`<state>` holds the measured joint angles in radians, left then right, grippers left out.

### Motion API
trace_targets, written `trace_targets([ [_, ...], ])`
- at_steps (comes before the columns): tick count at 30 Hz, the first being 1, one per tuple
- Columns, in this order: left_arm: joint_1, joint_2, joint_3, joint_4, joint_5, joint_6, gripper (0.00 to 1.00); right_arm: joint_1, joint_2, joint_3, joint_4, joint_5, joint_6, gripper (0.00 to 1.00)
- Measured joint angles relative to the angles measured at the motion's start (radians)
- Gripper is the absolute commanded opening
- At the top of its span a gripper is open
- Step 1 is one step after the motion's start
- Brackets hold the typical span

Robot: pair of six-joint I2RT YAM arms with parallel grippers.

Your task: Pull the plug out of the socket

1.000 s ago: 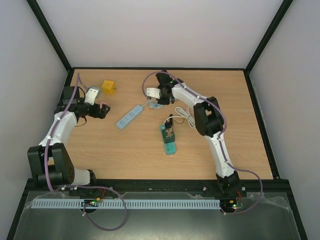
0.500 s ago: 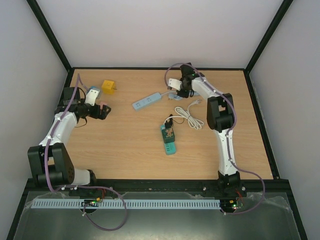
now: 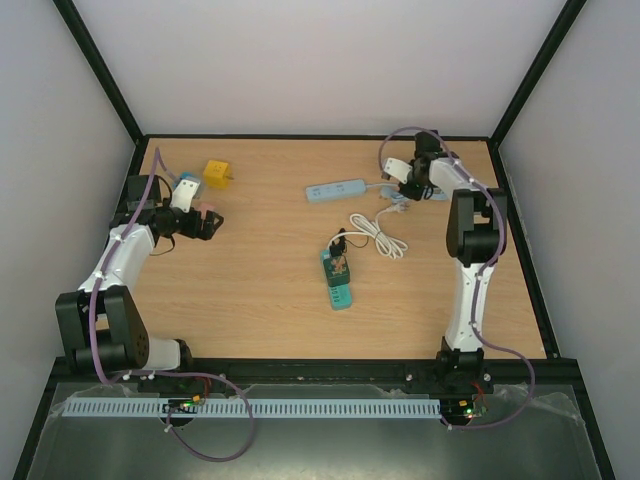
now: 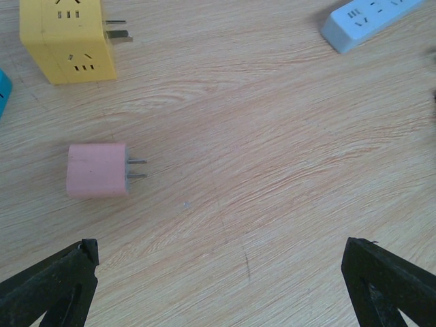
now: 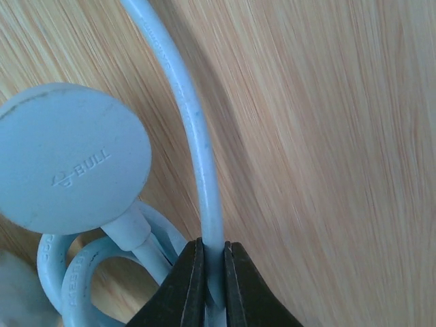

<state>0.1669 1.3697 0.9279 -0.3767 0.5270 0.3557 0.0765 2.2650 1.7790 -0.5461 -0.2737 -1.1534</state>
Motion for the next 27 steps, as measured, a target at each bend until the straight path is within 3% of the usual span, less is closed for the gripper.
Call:
trace_targets([
  [9,0.000,0.000,0.000,0.000,0.012,0.003,0.99,-0.146,-0.039,-0.074,0.040,-0.005,-0.045,0.17],
  [16,0.000,0.000,0.000,-0.001,0.024,0.007,0.99,-0.197,-0.068,-0.100,0.045,0.000,-0.053,0.55],
  [27,0.000,-0.046,0.000,-0.023,0.061,0.044,0.99,-0.201,-0.222,-0.174,-0.075,-0.118,-0.008,0.89],
])
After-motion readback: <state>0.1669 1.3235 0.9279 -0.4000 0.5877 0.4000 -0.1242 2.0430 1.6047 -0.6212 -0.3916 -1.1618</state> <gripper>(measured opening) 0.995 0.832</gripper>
